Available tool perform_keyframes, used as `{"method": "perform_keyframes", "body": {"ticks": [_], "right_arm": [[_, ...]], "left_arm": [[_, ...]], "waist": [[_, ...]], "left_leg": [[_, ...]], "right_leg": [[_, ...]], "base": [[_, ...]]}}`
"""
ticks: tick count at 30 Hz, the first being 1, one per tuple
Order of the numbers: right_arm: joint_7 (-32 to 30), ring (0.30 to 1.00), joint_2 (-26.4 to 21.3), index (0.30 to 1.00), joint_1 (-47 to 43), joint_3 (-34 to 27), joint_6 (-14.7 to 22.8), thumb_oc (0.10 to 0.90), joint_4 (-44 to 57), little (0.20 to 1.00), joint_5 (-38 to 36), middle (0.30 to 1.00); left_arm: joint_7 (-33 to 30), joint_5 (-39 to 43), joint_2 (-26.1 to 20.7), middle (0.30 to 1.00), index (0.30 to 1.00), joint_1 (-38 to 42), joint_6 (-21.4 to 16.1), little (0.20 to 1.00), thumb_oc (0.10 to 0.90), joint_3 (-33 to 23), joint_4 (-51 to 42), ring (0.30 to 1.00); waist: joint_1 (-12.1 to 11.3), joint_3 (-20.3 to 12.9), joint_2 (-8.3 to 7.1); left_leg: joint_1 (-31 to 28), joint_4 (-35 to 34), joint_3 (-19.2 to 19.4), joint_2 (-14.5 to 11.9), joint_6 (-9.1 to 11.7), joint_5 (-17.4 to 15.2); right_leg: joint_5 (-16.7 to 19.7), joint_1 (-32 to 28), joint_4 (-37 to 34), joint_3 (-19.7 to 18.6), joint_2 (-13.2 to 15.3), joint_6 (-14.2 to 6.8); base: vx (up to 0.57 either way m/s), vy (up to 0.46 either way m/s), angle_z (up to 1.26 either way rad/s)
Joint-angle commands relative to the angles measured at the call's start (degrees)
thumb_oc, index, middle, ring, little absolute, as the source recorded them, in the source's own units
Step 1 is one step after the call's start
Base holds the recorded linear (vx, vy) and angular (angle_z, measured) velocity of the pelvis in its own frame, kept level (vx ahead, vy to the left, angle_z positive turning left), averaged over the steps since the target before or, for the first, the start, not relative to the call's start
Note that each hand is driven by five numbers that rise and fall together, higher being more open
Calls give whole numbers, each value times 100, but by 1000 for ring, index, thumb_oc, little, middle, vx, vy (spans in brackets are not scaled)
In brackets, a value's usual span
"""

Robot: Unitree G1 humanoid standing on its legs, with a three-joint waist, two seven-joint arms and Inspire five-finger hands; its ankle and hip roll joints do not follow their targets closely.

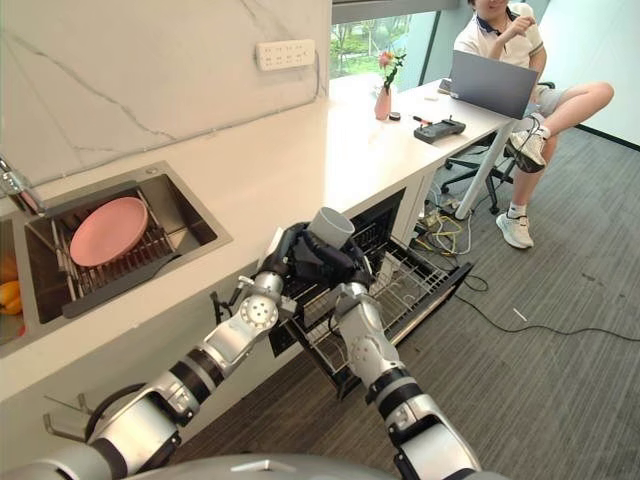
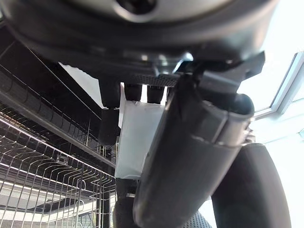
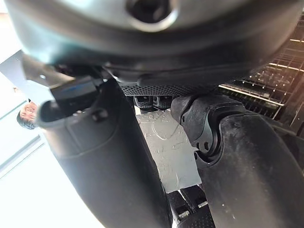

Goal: Place the dishes in the dishwasher.

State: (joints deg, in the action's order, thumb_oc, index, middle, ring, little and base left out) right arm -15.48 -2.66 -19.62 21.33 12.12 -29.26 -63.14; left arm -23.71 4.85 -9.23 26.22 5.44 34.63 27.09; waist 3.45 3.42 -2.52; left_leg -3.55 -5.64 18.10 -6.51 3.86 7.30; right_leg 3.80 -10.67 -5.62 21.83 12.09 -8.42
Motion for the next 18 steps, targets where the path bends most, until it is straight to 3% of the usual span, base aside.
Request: {"method": "perform_keyframes", "body": {"ticks": [1, 12, 18], "right_arm": [[590, 300, 329, 300, -1994, -887, 743, 400, 46, 300, -351, 300], [657, 300, 242, 300, -1958, -1008, 949, 400, 760, 300, -230, 300], [259, 300, 59, 300, -1827, -1145, 1061, 400, 1344, 300, 413, 300]], "left_arm": [[481, -166, 807, 300, 300, 985, -1024, 300, 400, 841, -202, 300], [767, -87, 420, 300, 300, 656, -1082, 300, 400, 678, -441, 300], [932, 133, 7, 300, 300, 281, -1110, 300, 400, 306, -896, 300]], "waist": [[-311, -60, 267], [-376, -92, 273], [-436, -118, 293]], "left_leg": [[-638, 64, 47, -148, 147, -809], [-662, 64, 15, -155, 139, -831], [-702, 64, 13, -132, 117, -871]], "right_leg": [[-181, 171, 126, 370, 194, -230], [-195, 121, 130, 406, 196, -224], [-198, 77, 129, 441, 210, -229]], "base": [[0, 0, 0], [-2, -1, 1], [2, 2, 1]]}}
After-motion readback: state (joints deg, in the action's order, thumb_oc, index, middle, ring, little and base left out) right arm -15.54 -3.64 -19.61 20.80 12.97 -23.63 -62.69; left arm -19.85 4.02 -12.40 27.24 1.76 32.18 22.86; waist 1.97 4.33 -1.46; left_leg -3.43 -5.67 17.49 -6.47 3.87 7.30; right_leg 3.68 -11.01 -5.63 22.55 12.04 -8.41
